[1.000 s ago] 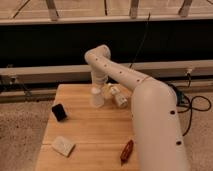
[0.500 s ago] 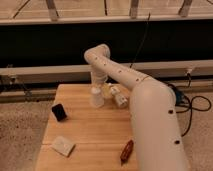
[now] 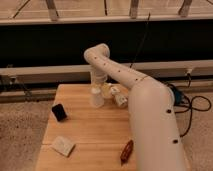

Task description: Place the ceramic cup over the eraser

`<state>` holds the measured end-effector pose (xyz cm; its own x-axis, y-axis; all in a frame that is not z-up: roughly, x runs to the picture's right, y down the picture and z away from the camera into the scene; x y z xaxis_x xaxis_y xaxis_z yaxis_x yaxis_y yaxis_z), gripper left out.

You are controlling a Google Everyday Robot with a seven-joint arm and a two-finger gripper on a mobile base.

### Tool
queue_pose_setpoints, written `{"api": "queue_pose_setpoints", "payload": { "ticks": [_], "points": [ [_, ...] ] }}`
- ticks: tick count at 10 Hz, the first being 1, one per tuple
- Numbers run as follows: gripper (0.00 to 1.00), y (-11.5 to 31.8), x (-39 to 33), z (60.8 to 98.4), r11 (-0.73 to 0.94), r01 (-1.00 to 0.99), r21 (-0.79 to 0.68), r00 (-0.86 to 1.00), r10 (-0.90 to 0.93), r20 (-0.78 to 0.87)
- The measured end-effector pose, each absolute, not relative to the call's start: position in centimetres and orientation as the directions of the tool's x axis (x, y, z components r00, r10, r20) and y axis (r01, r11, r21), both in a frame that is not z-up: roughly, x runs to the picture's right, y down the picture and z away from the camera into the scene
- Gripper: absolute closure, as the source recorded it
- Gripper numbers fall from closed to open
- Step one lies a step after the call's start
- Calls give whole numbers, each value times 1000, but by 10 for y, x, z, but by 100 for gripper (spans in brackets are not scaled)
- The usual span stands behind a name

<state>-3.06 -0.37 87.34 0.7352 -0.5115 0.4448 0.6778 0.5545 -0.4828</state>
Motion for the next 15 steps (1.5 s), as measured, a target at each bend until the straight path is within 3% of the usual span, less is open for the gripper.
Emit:
{"api": "queue_pose_setpoints", "payload": {
  "ticks": [15],
  "points": [
    [22, 4, -47, 907, 558, 740, -375, 670, -567, 479]
  ]
}}
